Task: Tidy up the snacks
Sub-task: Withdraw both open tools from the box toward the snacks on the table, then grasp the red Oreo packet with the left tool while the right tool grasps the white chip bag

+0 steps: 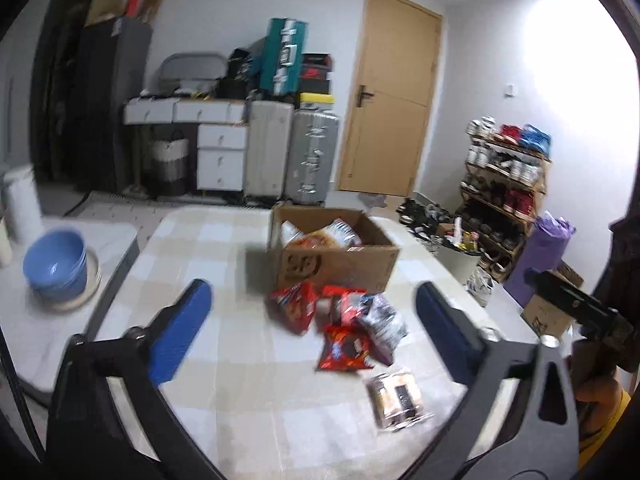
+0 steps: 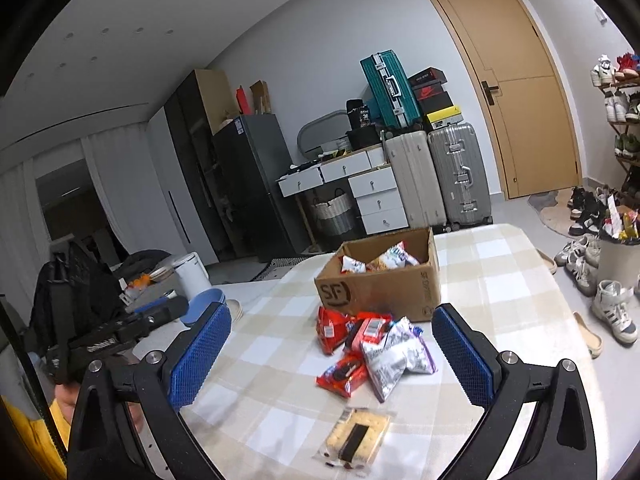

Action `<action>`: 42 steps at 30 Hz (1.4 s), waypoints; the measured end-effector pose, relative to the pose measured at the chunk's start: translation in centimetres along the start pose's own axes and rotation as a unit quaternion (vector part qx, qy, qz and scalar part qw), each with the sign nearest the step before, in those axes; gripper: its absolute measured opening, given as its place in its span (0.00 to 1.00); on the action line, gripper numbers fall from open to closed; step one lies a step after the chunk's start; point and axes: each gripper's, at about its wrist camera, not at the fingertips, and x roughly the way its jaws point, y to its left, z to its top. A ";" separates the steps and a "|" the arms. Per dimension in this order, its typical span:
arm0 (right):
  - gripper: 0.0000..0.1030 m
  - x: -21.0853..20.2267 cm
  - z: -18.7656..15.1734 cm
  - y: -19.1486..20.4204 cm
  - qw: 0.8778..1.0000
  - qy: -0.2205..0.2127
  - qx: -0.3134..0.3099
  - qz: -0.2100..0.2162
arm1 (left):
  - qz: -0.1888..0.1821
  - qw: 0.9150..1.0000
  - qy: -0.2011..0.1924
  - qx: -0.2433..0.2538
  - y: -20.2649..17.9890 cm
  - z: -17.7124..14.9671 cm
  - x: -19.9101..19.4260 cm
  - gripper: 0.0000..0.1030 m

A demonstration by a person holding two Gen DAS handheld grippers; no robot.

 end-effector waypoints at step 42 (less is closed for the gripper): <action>0.99 6.6 -6.5 -6.0 0.994 0.086 0.065 -0.023 | -0.017 0.978 0.207 0.023 -2.8 -8.8 22.5 0.99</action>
